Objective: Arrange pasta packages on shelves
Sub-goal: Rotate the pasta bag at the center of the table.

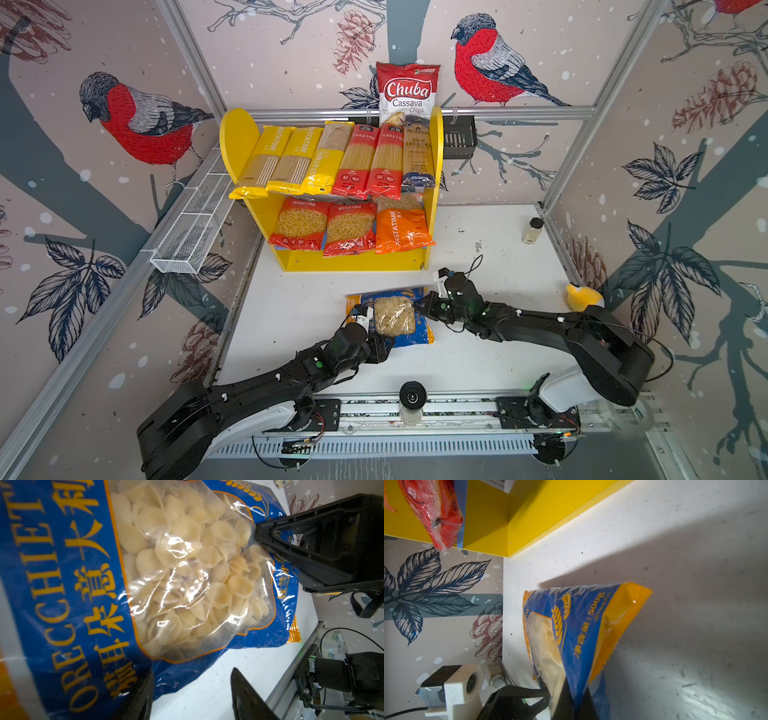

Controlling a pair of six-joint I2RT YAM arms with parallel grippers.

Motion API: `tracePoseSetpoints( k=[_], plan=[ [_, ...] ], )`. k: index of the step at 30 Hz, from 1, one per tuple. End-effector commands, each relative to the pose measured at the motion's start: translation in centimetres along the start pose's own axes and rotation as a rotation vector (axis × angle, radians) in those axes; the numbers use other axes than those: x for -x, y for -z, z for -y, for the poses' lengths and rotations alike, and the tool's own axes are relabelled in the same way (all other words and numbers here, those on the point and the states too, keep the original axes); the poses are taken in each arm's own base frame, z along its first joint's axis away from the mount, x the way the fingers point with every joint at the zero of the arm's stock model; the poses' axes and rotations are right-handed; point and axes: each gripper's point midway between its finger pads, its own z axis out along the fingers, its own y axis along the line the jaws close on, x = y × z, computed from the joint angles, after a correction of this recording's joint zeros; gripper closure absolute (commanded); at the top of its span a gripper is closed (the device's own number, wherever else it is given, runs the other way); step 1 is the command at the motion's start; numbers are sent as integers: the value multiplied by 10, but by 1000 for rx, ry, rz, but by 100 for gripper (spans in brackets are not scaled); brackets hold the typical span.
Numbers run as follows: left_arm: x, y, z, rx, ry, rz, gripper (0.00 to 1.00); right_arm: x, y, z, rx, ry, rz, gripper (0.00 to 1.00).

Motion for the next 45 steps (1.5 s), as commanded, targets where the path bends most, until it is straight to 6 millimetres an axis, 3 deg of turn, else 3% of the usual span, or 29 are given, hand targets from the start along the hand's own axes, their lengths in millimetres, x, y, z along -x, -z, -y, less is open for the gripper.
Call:
tracePoseSetpoints(
  k=[1, 6, 10, 14, 21, 27, 36, 40, 45],
  plan=[
    [-15, 0, -10, 31, 22, -60, 41, 17, 6, -48, 108, 158, 103, 100],
    [6, 13, -8, 56, 33, 37, 41, 46, 21, -56, 105, 184, 269, 100],
    [29, 27, 4, 37, 31, 127, 41, 74, 40, -41, 164, -34, 418, 100],
    [30, 26, 7, 31, 22, 123, 41, 83, 53, -13, 118, -189, 524, 100],
    [11, 1, 5, 6, 30, 37, 41, 45, 34, 15, -2, -211, 403, 100],
    [17, -7, -7, 30, 55, 99, 41, 18, 31, 34, -82, -199, 308, 97],
    [57, 1, -49, 138, 110, 211, 41, -41, 2, 24, -113, -66, 8, 87],
    [82, 8, -57, 154, 116, 267, 41, -50, -3, 15, -99, -4, -59, 84],
    [111, 16, -60, 173, 109, 310, 41, -69, -13, -8, -35, 111, -218, 69]
  ],
)
